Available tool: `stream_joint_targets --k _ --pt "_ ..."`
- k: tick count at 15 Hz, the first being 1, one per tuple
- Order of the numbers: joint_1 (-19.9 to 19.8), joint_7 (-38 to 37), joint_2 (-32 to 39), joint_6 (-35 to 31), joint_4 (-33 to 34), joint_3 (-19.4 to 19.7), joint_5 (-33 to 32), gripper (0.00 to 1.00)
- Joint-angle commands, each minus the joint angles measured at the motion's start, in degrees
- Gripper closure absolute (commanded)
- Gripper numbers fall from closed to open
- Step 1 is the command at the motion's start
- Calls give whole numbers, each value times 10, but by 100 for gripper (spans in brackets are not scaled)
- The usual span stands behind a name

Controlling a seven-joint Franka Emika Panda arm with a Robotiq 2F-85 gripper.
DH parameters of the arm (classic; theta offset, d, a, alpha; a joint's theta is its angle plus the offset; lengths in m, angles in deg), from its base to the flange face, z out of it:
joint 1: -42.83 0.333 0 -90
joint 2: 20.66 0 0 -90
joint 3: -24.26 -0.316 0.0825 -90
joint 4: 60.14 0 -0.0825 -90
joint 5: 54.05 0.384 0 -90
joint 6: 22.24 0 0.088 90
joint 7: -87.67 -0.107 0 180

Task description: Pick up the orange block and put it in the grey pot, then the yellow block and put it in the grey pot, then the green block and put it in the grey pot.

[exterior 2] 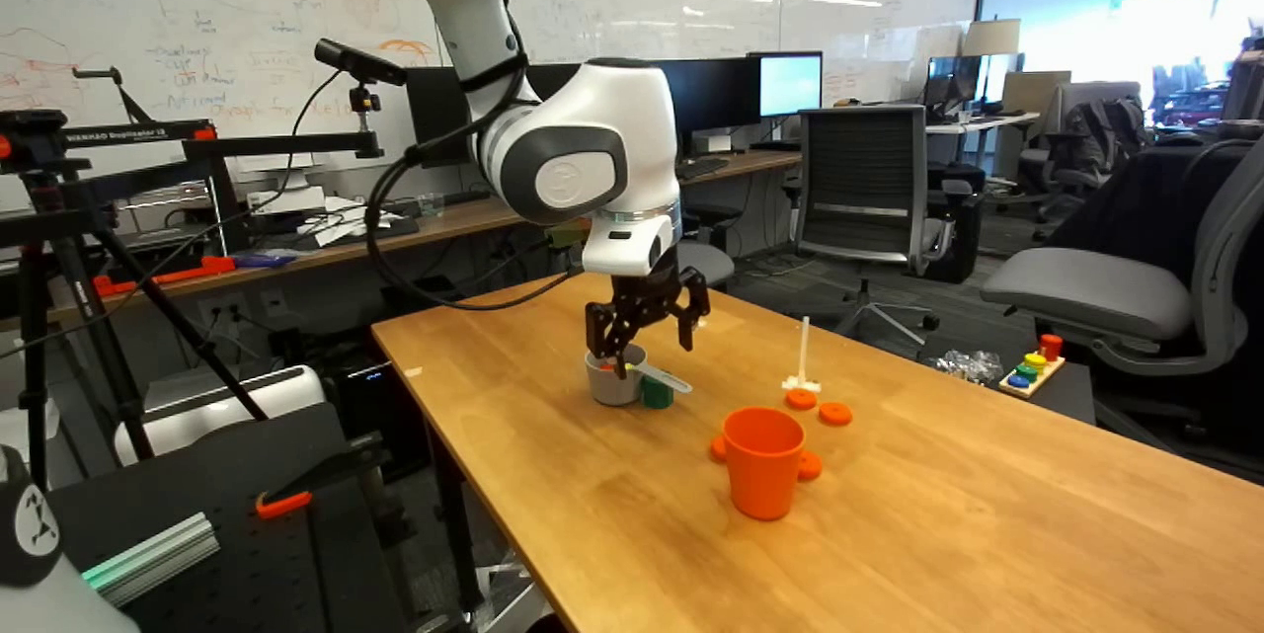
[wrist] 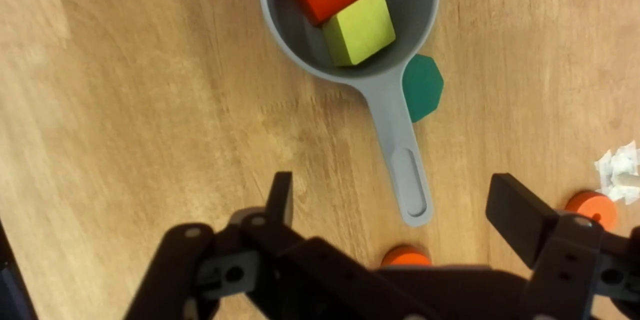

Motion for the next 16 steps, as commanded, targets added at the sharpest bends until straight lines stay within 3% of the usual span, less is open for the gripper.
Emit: stream_joint_targets --k 1,6,8,16 --pt "-8 22 24 -2 25 -7 9 0" --pt "-1 36 49 -4 45 -2 4 0" --pt "3 43 58 -4 52 1 1 25" --pt "8 58 72 -6 66 4 4 89"
